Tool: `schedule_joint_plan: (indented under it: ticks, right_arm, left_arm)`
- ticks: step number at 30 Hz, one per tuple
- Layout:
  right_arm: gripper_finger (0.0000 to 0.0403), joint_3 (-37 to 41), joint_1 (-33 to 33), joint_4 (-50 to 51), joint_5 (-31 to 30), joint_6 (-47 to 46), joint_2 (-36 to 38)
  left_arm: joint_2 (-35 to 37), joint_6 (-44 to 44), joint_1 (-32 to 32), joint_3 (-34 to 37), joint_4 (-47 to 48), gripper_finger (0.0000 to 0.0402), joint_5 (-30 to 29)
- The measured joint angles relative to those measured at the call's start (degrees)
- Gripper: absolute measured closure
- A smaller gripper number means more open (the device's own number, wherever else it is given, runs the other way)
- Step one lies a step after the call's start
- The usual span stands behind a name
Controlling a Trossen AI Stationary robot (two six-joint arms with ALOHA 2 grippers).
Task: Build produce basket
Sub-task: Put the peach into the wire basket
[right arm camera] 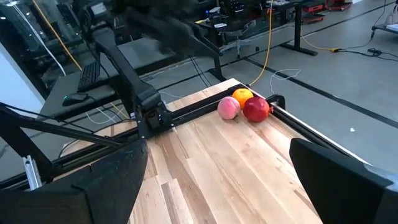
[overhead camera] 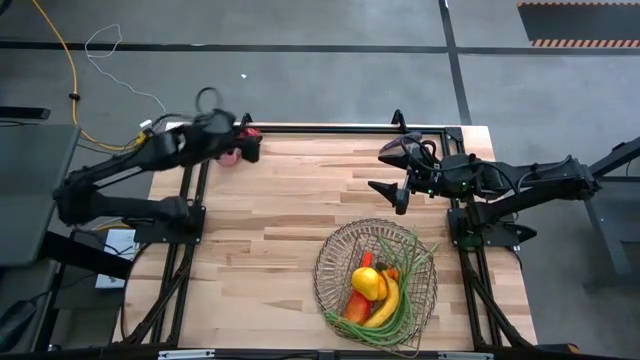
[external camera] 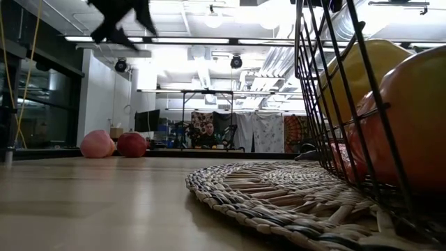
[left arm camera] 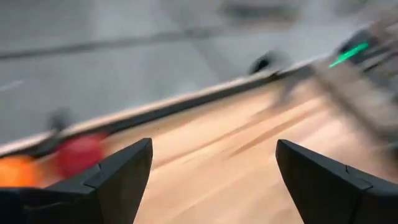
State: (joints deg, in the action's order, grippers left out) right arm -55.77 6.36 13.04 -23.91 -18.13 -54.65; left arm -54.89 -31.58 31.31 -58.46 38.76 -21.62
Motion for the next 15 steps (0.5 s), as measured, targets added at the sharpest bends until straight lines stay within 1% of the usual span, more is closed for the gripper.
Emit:
schedule_joint_plan:
  ticks: [1,3,7,9,12,15]
  right_arm:
    - [0.0020,0.00,0.00,0.00,-0.02,-0.01,0.00]
    - [0.0020,0.00,-0.01,0.00,-0.01,0.05,0.00]
    - [0.0020,0.00,-0.01,0.00,-0.01,0.09,0.00]
    - [0.0020,0.00,-0.01,0.00,-0.02,0.10,0.00]
    - [0.0020,0.00,-0.01,0.02,-0.01,0.13,-0.02]
    - [0.0020,0.00,-0.01,0.02,0.00,0.19,-0.02]
  left_arm:
    - [-2.55,1.16,2.45,-0.95,3.80,0.0074,-0.36]
    - [-8.12,2.82,7.22,-2.15,11.04,0.0074,-2.92]
    - [-18.71,3.40,14.77,-2.31,19.16,0.0074,-4.46]
    - [-22.84,4.16,17.71,-2.31,20.64,0.0074,-4.64]
    - [-27.81,3.96,20.39,-2.31,18.99,0.0074,-4.90]
    - [-30.14,3.62,22.39,-2.33,16.85,0.0074,-4.62]
